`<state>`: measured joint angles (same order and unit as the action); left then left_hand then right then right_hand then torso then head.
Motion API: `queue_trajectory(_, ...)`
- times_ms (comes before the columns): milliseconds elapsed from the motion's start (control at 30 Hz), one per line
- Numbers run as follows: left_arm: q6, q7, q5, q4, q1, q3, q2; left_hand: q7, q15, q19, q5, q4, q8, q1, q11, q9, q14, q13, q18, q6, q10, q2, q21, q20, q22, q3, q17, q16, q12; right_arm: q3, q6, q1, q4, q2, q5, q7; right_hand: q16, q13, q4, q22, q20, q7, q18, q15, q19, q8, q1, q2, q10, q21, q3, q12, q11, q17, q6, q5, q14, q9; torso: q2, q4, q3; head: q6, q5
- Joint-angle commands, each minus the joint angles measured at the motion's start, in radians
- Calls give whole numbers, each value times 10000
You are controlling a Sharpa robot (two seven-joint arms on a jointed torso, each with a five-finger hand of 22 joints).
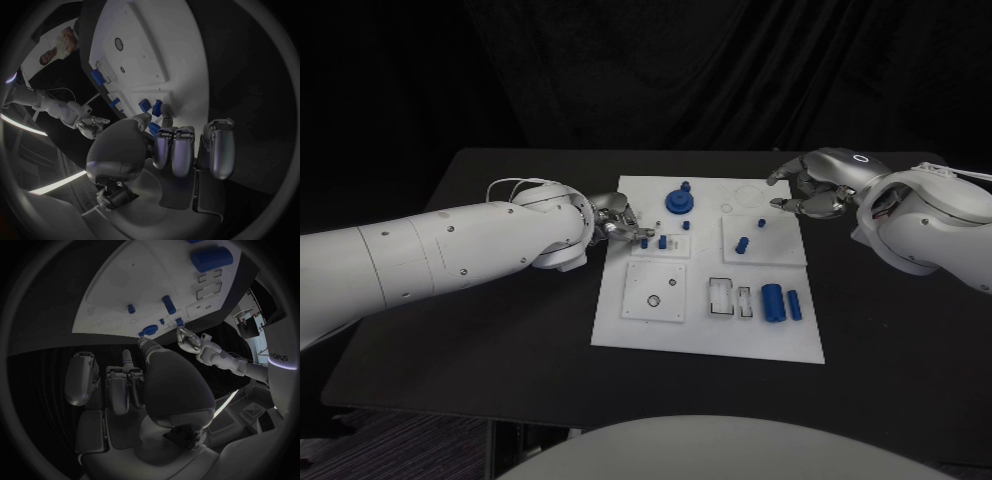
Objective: Assemble the parts on the task board
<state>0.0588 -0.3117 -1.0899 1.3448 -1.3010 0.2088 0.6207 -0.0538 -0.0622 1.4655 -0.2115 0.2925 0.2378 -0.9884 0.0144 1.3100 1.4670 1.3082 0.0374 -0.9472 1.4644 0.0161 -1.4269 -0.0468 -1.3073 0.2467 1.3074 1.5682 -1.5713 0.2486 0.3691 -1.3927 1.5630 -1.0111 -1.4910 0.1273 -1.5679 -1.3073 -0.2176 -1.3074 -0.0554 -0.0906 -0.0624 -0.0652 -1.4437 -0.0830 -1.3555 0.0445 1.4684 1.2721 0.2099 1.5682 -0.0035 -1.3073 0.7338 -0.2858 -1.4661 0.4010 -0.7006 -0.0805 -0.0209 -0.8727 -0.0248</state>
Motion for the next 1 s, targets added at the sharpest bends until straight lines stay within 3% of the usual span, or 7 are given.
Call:
queue_trajectory(33,-306,6,47,6,76,33,-12,-39,75,111,58,13,-72,435,-60,9,1038,2626,32,-56,1063,193,48,-92,-1947,-264,2634,26,5,-6,-79,26,2,-9,-28,204,-29,-2635,61,-1793,-5,0,-15,92,49,50,-100,38,1024,-49,24,26,52,-2635,81,6,-1047,-14,-2,-2,-4,1,-9)
queue_trajectory(200,-350,-18,47,-14,76,33,-17,-41,64,115,231,13,-107,795,-58,26,1038,2626,32,-96,1063,419,61,-96,-1961,-585,2634,26,5,-6,-106,26,1,-6,-28,214,-29,-2635,61,-1793,-5,0,-15,92,49,50,-100,38,1024,-49,24,26,52,-2635,81,6,-1047,-14,-2,3,1,1,-20)
queue_trajectory(233,-352,-18,47,-15,76,33,-19,-36,61,118,43,13,-114,848,-54,33,1038,2626,31,-109,1063,477,61,-95,-1966,-646,2634,26,5,-6,-110,27,1,-6,-28,216,-29,-2635,61,-1793,-5,0,-15,92,49,50,-100,38,1024,-49,24,26,52,-2635,81,6,-1047,-14,-2,3,1,1,-22)
queue_trajectory(333,-354,0,47,-21,76,33,-27,-32,60,118,95,22,-115,1041,-52,51,1038,2626,33,-148,1063,571,70,-93,-1972,-818,2634,26,5,-6,-122,27,-1,-2,-28,221,-29,-2635,61,-1793,-5,0,-15,92,49,50,-100,38,1024,-49,24,26,52,-2635,81,6,-1047,-14,-5,1,1,1,-36)
queue_trajectory(600,-318,78,47,-35,77,33,-34,-27,60,114,214,23,-114,1204,-50,74,1038,2626,35,-175,1063,692,86,-91,-1976,-973,2634,26,5,-6,-158,27,-1,0,-28,244,-29,-2635,61,-1793,-5,0,-15,92,49,50,-100,38,1024,-49,24,26,52,-2635,81,6,-1047,-14,0,-8,1,1,-18)
queue_trajectory(833,296,530,47,-20,77,33,25,-25,62,118,184,16,-117,1235,-50,89,1038,2626,33,-172,1063,809,81,-92,-1984,-1010,2634,26,5,-6,-170,27,1,-8,-28,251,-29,-2635,92,-1790,-5,-4,-17,91,53,61,-119,30,1024,-61,43,26,54,-2635,87,8,-1047,-34,-3,-1,3,1,-21)
queue_trajectory(1000,837,918,47,-3,77,32,78,0,51,153,-156,-3,-65,1027,-34,176,1038,2626,20,-184,1063,844,36,-85,-2020,-1111,2634,26,5,-6,-178,27,5,-26,-28,257,-29,-2635,92,-1790,-5,-4,-17,91,53,61,-119,30,1024,-61,43,26,54,-2635,87,8,-1047,-34,-1,-4,-2,1,-17)
